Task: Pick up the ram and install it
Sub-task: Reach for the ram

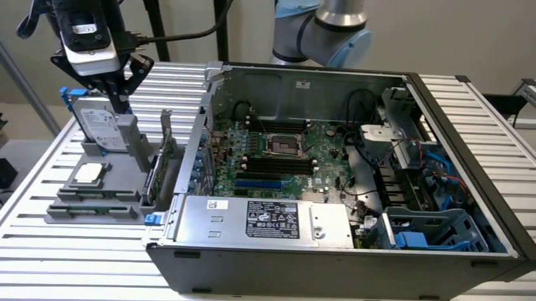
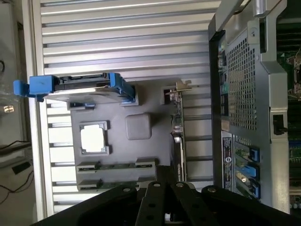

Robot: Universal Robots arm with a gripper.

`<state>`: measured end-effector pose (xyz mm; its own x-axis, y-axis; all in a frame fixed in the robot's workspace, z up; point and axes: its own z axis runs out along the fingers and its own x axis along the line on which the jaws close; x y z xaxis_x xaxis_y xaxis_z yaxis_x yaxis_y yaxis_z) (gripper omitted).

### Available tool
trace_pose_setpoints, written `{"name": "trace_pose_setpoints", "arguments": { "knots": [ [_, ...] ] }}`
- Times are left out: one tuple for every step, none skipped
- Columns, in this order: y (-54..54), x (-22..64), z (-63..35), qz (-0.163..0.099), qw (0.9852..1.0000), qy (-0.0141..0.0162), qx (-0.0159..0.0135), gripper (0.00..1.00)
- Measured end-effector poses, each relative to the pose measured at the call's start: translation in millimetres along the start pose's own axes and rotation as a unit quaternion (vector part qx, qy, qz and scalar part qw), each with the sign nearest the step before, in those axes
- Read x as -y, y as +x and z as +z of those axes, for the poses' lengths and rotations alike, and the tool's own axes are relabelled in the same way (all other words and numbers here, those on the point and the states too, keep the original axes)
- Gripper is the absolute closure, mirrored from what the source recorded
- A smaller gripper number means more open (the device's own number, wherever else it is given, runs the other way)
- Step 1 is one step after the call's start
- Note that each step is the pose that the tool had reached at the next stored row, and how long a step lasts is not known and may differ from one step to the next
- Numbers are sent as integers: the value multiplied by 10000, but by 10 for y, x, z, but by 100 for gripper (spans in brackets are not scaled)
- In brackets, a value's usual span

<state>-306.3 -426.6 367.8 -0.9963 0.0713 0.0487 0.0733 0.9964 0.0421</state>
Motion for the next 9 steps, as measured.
{"name": "trace_pose_setpoints", "arguments": {
  "knots": [
    [45,9,14,0,10000,0,-1,89],
    [92,18,27,0,10000,1,-1,89],
    [134,26,39,0,10000,1,-2,89],
    [178,33,51,0,10000,2,-2,89],
    [224,41,64,0,10000,2,-1,89],
    [269,48,76,0,10000,4,-1,89],
    [313,55,87,1,10000,5,-1,89],
    [356,62,98,0,10000,6,-1,89],
    [400,68,107,0,10000,7,-1,89]
  ]
}}
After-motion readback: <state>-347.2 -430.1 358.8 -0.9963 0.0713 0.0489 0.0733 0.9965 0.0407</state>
